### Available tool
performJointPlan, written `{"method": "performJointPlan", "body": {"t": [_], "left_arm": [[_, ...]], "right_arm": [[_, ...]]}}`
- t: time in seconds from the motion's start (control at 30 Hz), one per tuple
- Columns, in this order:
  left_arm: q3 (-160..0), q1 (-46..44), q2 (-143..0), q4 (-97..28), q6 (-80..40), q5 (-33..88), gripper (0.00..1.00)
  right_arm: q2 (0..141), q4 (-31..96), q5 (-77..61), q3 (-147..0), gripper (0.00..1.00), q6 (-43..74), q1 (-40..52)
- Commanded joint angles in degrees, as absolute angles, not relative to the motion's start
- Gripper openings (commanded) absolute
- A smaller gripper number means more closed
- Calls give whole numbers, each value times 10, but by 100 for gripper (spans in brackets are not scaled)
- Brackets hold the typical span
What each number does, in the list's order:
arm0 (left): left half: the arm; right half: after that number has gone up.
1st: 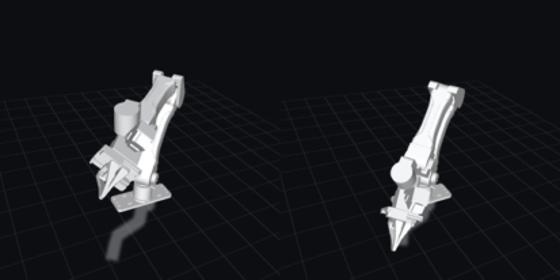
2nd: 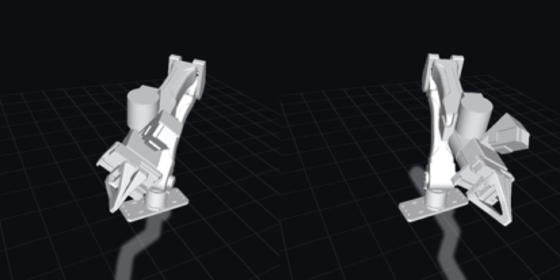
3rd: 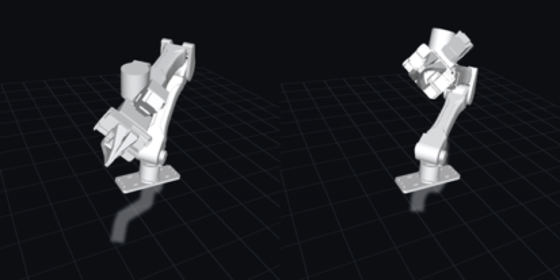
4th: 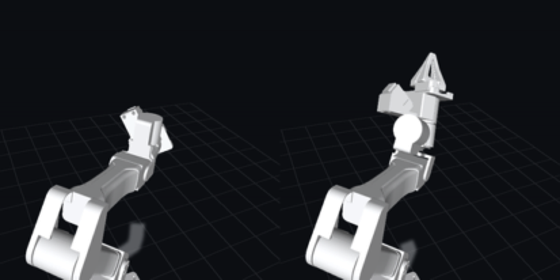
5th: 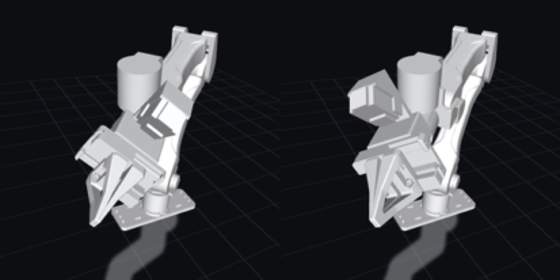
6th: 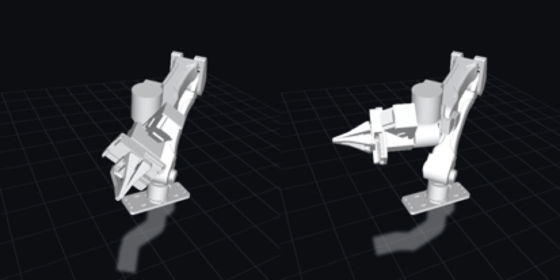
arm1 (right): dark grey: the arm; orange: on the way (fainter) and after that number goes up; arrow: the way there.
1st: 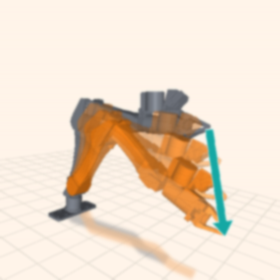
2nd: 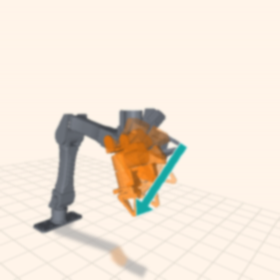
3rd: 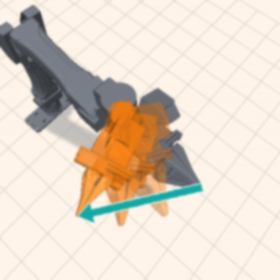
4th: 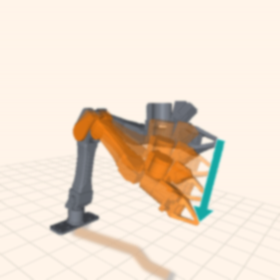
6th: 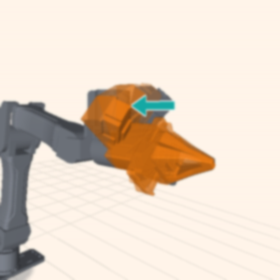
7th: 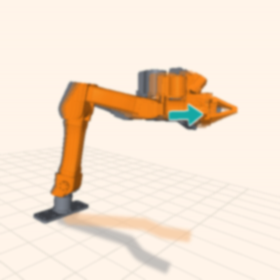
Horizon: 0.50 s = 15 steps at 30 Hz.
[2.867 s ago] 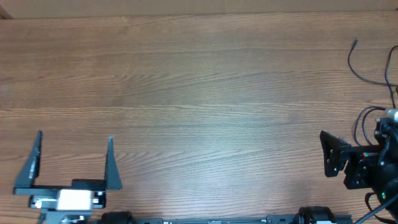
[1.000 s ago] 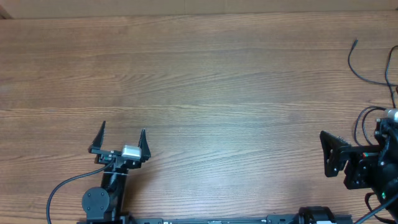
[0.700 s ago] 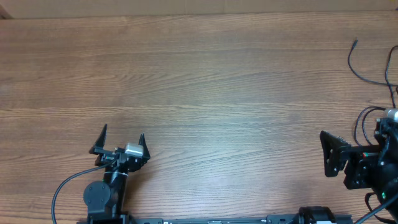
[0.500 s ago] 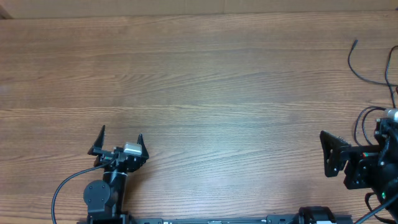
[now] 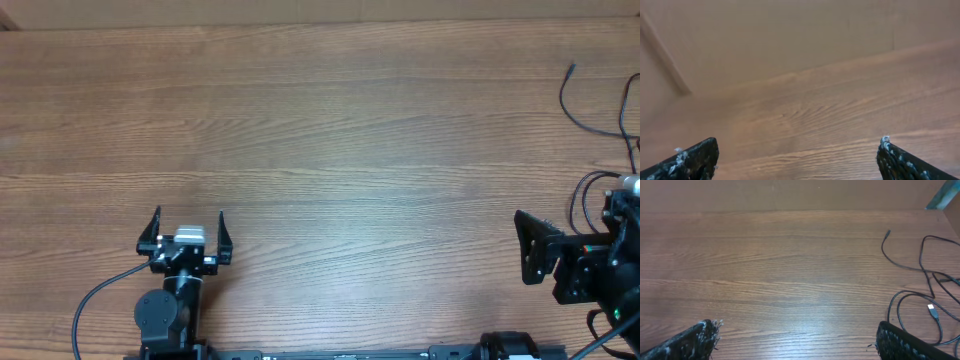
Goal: Untangle cables
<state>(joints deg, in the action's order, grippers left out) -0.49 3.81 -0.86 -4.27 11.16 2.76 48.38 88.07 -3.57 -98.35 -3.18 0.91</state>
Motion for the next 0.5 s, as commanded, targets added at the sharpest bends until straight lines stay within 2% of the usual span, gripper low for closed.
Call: {"method": "performJointPlan", "body": {"t": [0.0, 0.47], "left_arm": [[-3, 42, -2, -45, 38, 1, 100], [-3, 42, -2, -45, 42, -8, 99]], "right_arm": [[484, 878, -30, -986, 100, -30, 13], [484, 878, -31, -986, 100, -30, 13]]}}
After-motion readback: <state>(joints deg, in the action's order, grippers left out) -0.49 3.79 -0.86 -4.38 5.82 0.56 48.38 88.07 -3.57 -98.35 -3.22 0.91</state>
